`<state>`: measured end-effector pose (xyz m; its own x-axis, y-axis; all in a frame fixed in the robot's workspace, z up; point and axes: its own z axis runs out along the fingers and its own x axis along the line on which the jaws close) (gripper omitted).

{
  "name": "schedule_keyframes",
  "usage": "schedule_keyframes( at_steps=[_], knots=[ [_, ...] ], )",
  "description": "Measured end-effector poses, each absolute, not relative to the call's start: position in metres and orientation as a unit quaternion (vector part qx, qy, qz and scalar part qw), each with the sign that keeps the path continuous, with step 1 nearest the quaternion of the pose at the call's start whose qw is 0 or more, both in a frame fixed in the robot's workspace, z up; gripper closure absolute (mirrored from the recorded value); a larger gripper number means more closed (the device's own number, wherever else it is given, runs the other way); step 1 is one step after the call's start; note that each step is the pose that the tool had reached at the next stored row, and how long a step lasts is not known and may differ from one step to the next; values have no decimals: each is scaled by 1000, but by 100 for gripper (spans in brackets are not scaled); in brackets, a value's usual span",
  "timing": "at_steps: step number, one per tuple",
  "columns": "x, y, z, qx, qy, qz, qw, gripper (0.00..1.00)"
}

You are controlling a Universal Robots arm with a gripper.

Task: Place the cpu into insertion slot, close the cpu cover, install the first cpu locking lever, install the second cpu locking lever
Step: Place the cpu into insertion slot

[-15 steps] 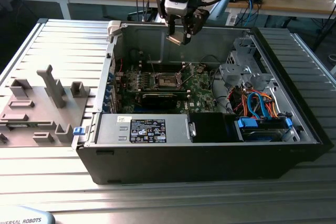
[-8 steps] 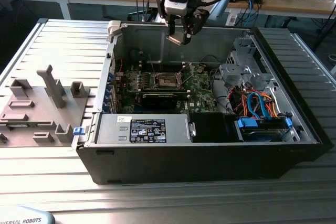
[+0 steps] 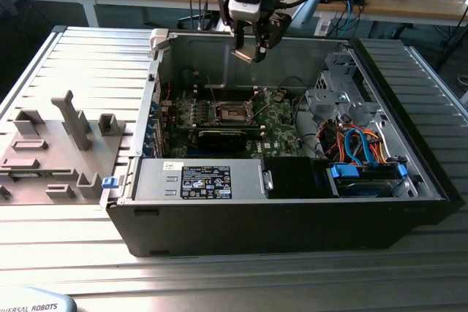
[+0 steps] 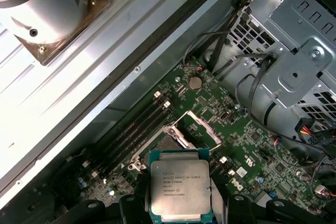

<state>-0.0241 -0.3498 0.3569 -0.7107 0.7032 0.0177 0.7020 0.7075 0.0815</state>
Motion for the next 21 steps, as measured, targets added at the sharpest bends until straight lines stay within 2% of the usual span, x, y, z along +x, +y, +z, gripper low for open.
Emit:
schedule_keyframes(
  at_steps=[21],
  knots=[
    [-24, -350, 357, 388, 921, 41, 8, 46]
  ],
)
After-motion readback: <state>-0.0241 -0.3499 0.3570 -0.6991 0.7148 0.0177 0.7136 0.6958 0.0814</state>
